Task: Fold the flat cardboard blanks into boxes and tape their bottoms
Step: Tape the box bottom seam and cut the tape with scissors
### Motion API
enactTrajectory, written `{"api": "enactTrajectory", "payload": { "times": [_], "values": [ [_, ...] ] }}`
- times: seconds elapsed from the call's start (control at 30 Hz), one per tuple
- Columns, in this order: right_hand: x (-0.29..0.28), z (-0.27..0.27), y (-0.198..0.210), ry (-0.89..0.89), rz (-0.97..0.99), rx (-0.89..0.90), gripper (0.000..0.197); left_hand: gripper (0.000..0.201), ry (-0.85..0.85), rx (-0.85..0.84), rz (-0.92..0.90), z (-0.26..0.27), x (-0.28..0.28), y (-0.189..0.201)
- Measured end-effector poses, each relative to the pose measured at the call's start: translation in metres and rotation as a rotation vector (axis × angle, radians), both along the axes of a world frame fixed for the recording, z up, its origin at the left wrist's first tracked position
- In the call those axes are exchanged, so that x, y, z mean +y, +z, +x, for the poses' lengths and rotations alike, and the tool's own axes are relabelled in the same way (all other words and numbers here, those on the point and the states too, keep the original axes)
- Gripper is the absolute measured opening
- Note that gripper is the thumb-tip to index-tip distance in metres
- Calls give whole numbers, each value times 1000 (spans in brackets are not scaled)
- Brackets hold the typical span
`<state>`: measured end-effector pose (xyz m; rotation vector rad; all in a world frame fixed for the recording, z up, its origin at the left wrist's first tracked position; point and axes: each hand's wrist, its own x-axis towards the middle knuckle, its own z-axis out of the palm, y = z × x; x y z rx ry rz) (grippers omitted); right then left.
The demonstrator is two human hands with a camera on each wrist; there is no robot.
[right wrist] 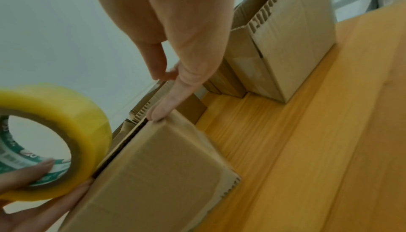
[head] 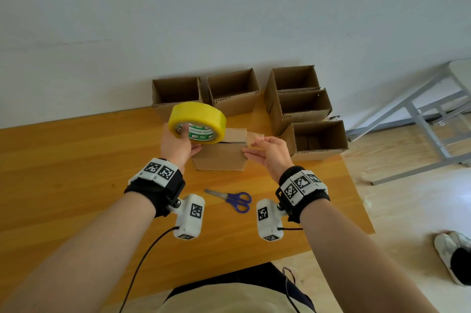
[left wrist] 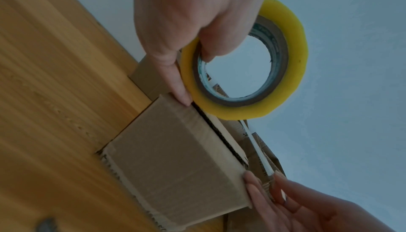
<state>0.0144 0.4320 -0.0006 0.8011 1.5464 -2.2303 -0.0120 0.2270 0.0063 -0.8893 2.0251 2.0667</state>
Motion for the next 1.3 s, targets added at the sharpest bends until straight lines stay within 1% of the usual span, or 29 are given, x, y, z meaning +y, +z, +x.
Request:
{"api": "enactTrajectory", "payload": {
  "times": [0.1,0.2,0.3,0.43,0.6,0.8,1.0,1.1,1.2,1.23,1.27,1.3],
  "values": [
    [4,-2,1,24,19,-49,1,18,-1,18,12,3,0,2],
    [4,-3,-1,36,32,-92,10,19,-19,34,18,5,0,4],
    [1,0,-5,83,107,-124,6,16,-36,50,11,8,1,7],
    [-1,0,-10,104,164,-113,18,15,-28,56,4,8,3,9],
    [-1,-3,-11,131,265,-82,20,18,-15,29,26,7,2,9],
    [-7,-9,-17,190,386,-127,29,18,-5,9,1,4,1,6],
    [-18,-12,-19,280,467,-150,37,31,-30,5,-57,3,-1,4],
    [-22,-13,-17,312,495,-175,33,27,-40,3,-75,4,-1,5],
    [-22,-13,-18,295,453,-273,37,21,-54,13,-93,5,-3,6],
    [-22,-12,-20,294,470,-272,36,21,-60,15,-98,5,-4,6],
    [-21,-10,-22,288,535,-224,34,22,-69,14,-104,5,-6,6],
    [-20,-7,-24,258,631,-128,29,24,-80,13,-113,5,-7,6]
  ]
}}
